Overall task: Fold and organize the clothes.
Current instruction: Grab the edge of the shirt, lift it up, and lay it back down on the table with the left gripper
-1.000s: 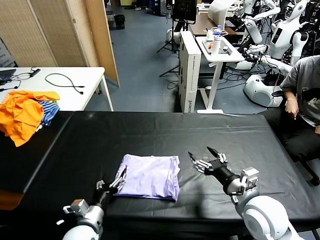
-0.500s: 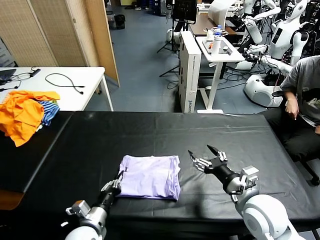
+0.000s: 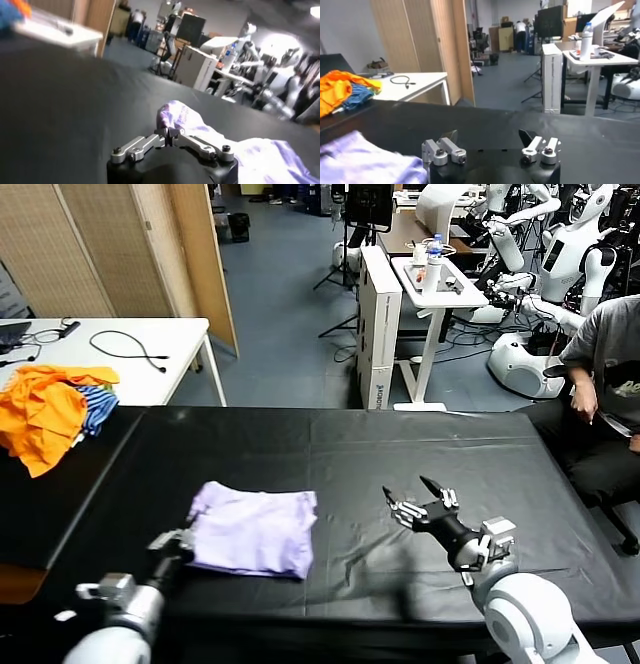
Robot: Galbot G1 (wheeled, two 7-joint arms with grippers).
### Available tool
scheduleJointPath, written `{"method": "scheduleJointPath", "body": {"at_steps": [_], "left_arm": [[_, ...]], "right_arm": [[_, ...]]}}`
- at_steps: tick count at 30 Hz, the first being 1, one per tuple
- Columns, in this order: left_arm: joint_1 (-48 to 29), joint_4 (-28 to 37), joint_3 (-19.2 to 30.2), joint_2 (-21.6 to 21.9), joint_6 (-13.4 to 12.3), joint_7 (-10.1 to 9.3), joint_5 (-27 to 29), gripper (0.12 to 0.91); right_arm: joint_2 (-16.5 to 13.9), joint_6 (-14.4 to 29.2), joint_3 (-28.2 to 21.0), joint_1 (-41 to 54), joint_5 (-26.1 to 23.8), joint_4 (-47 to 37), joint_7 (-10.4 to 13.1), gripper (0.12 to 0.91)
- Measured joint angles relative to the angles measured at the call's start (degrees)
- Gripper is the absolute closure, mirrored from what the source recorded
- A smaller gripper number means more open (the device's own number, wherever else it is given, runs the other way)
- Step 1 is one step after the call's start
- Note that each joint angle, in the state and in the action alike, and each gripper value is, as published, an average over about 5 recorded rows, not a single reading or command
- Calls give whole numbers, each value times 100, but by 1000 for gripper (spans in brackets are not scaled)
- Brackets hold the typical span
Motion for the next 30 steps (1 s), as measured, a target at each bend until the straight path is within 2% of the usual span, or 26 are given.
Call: {"method": "scheduleJointPath", "body": {"at_steps": [8, 10, 13, 16, 21, 26, 30], "left_arm": [[318, -244, -1248, 1229, 15, -25, 26, 858], [375, -370, -1413, 1372, 114, -95, 36, 858], [387, -651, -1411, 1345, 383, -296, -76, 858], [339, -970, -1064, 1054, 605, -459, -152, 858], [187, -1289, 143, 213, 795, -687, -173, 858], [-70, -1182, 1371, -588, 721, -742, 115, 858], [-176, -869, 2067, -1006, 634, -737, 279, 858]], "right_arm": [[39, -4, -83, -1, -4, -75, -1, 118], [76, -4, -97, -16, -13, -97, -7, 118], [144, 0, -94, -73, -59, -131, -23, 118], [191, 1, -58, -145, -112, -126, -30, 118], [173, -7, 73, -274, -131, 9, -24, 118], [118, -9, 269, -442, -120, 116, -21, 118], [132, -20, 364, -551, -113, 153, -20, 118]]}}
